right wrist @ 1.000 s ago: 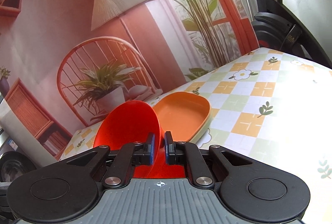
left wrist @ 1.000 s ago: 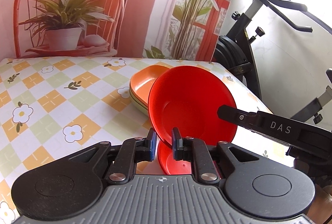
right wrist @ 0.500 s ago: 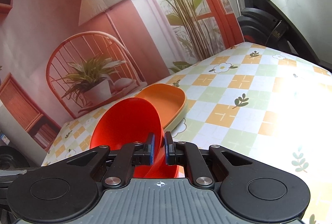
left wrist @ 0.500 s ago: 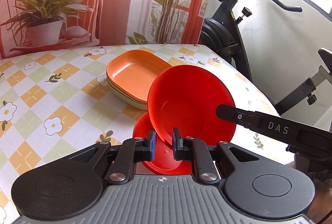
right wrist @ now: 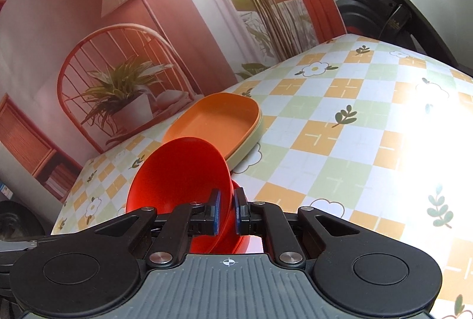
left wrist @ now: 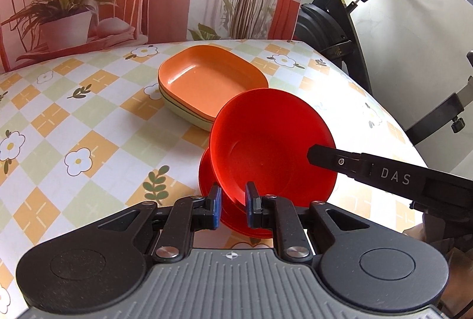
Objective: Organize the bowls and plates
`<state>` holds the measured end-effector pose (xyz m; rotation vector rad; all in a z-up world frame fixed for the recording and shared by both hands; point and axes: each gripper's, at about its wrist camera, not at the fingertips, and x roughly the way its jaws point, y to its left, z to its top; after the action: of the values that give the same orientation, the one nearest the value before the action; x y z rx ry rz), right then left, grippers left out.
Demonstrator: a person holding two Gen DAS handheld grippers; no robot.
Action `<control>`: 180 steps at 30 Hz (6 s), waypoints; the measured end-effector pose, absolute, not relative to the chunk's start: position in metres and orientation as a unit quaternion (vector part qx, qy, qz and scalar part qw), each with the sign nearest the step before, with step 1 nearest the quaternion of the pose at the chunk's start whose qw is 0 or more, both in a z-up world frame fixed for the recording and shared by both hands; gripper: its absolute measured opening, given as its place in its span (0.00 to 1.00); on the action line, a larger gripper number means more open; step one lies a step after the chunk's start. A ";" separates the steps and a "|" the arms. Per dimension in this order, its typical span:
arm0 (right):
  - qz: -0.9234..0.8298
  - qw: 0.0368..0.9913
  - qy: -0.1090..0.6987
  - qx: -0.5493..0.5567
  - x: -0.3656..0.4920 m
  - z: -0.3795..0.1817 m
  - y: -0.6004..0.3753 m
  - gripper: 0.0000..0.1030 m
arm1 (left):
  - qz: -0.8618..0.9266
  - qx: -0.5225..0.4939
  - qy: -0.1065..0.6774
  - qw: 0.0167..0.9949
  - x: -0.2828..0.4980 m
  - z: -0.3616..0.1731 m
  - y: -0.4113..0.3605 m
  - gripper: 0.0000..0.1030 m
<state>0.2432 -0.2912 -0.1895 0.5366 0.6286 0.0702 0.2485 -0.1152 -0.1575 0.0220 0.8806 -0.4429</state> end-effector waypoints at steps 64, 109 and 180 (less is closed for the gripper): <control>0.030 0.904 0.331 0.269 0.252 -0.215 -0.290 0.15 | -0.204 -0.082 0.461 0.860 0.266 -0.190 -0.096 0.31; 0.031 0.917 0.293 0.267 0.248 -0.183 -0.291 0.10 | -0.232 -0.089 0.406 0.880 0.259 -0.154 -0.088 0.25; 0.027 0.931 0.325 0.165 0.402 -0.176 -0.293 0.22 | -0.209 0.054 0.369 0.904 0.363 -0.141 -0.119 0.53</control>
<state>0.4020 -0.2934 -0.1762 0.3380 0.6658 0.0559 0.3629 -0.1193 -0.1407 0.1120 0.7622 -0.4310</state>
